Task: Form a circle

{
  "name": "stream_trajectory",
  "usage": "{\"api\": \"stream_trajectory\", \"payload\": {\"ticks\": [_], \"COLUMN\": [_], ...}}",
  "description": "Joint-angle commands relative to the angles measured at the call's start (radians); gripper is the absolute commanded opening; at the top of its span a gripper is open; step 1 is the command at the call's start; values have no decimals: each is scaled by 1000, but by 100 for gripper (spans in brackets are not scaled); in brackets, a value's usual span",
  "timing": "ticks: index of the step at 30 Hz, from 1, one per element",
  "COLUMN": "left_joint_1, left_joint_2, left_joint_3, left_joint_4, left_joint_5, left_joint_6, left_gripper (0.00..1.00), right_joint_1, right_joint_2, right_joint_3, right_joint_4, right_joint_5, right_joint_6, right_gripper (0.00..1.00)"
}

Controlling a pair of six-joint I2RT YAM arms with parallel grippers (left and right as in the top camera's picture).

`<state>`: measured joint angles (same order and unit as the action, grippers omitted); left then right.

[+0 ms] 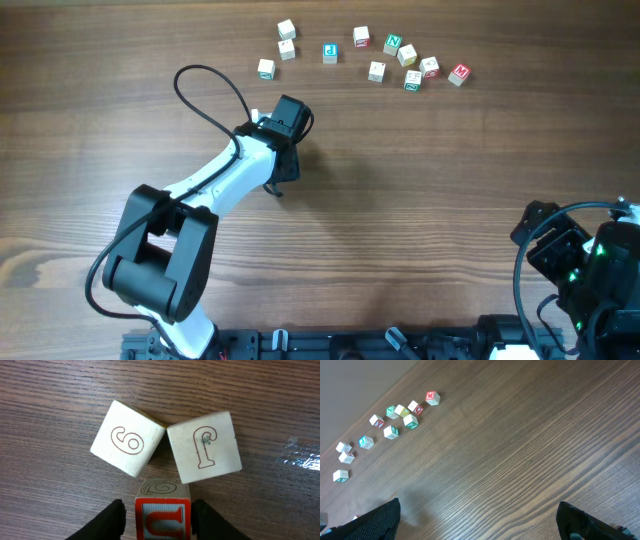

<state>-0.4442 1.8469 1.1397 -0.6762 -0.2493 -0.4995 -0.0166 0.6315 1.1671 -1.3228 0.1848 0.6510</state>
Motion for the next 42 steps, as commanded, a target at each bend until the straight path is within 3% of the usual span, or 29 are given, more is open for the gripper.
{"api": "stream_trajectory", "payload": {"ticks": [1, 9, 17, 23, 28, 34, 39, 42], "left_joint_1": [-3, -3, -4, -13, -91, -116, -116, -116], "left_joint_2": [-14, -108, -245, -242, -242, -242, -242, -235], "left_joint_3": [1, 72, 68, 9, -43, -119, -161, -178], "left_joint_4": [7, -122, -159, -131, -34, 78, 83, 94], "left_joint_5": [-21, 30, 132, 187, 198, 143, 79, 55], "left_joint_6": [-9, -10, -60, -217, -259, -435, -581, -609], "left_gripper": [51, 47, 36, 20, 5, 4, 4, 4], "right_joint_1": [2, 2, 2, 2, 2, 2, 2, 2], "right_joint_2": [-5, -5, -5, -5, -5, -5, -5, -5], "right_joint_3": [1, 1, 1, 1, 1, 1, 1, 1], "right_joint_4": [-2, -2, -2, -2, -2, -2, -2, -2], "right_joint_5": [6, 6, 6, 6, 6, 6, 6, 6], "right_joint_6": [7, 7, 7, 7, 7, 7, 7, 7], "right_gripper": [100, 100, 100, 100, 100, 100, 100, 100]}}
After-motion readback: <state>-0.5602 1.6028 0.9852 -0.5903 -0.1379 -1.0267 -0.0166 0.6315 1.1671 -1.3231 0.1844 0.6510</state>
